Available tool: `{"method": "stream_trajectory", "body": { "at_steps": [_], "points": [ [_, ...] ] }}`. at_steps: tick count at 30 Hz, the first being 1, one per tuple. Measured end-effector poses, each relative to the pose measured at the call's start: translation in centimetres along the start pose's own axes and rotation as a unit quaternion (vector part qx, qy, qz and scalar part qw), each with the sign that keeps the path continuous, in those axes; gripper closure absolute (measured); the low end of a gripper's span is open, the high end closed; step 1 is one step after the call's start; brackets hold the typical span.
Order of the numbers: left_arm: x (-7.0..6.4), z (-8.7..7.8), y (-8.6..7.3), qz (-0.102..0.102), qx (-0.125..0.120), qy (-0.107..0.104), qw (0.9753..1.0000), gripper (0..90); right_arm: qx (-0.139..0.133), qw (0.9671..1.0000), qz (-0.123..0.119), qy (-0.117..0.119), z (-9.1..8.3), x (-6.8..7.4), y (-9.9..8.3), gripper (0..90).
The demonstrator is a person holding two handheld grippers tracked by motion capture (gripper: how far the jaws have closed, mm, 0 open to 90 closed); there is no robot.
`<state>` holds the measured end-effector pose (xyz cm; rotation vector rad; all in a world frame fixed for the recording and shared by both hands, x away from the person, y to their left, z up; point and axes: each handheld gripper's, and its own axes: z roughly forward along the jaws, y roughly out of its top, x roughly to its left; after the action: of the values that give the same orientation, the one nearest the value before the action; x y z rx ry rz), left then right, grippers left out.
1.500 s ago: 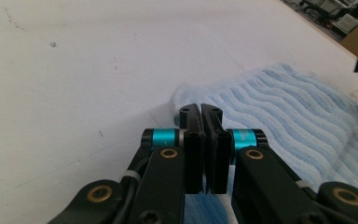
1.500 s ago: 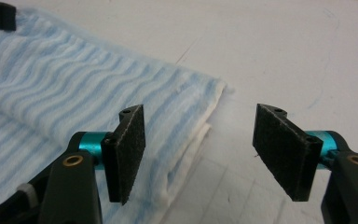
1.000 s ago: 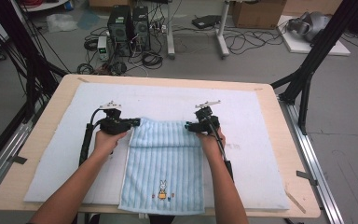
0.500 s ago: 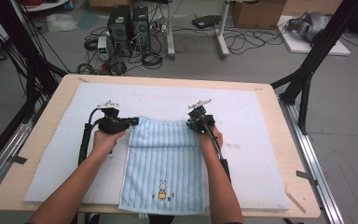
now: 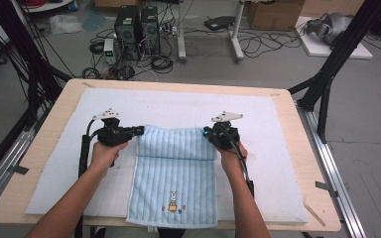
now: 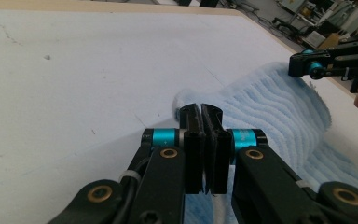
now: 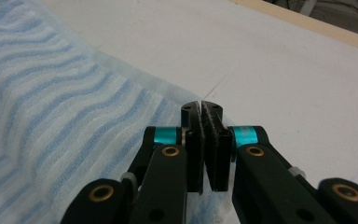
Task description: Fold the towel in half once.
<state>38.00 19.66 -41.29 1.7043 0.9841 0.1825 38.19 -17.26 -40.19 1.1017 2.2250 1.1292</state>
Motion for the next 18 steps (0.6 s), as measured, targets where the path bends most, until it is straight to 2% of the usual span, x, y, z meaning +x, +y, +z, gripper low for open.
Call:
{"method": "stream_trajectory", "body": {
  "at_steps": [6, 12, 18],
  "points": [
    [-1.0, -1.1, -1.3, 0.006, -0.005, -0.013, 0.9999, 87.1, -0.019, 0.9997, -0.010, 0.007, -2.0, 1.1, -0.9, 87.7],
    [-1.9, -2.3, -3.5, 0.005, -0.004, -0.021, 0.9998, 87.0, -0.016, 0.9996, -0.024, 0.007, -3.3, 2.7, -2.4, 87.7],
    [-3.1, -3.5, -5.7, -0.001, 0.002, -0.024, 0.9997, 86.9, -0.019, 0.9995, -0.019, 0.017, -4.6, 4.2, -4.5, 87.7]
  ]
}}
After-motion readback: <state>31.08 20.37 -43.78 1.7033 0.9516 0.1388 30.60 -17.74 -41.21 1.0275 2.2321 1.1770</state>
